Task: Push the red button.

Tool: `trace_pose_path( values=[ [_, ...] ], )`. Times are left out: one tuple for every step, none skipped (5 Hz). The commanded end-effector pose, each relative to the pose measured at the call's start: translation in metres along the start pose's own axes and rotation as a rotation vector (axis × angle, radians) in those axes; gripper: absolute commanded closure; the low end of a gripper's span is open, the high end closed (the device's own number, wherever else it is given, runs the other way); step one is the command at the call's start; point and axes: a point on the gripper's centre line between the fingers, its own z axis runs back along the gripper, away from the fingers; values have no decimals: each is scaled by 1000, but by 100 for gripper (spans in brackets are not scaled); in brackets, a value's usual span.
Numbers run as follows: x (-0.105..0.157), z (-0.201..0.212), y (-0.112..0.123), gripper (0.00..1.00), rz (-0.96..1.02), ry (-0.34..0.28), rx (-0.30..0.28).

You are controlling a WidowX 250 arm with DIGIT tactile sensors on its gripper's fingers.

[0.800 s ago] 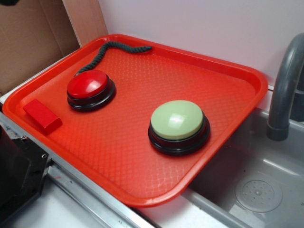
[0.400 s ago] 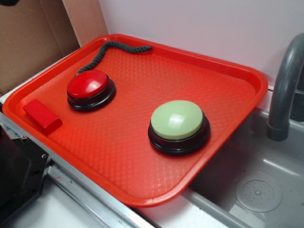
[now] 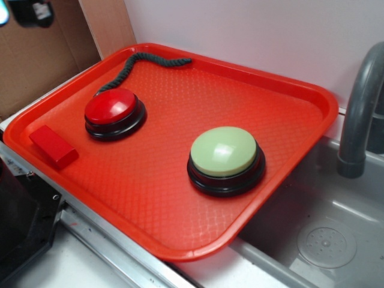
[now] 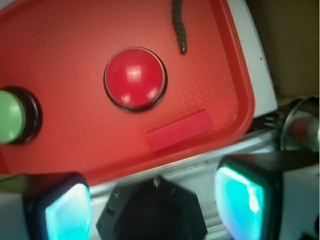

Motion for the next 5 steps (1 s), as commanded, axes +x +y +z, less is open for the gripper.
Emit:
trace_pose_path(
  values=[
    [48, -48, 35, 0, 23, -22, 82],
    [56, -78, 5, 0, -182, -69, 84],
    [45, -93, -29, 0, -294, -81, 85],
    [41, -96, -40, 0, -332, -111, 83],
    [55, -91, -26, 0, -340, -148, 99]
  ],
)
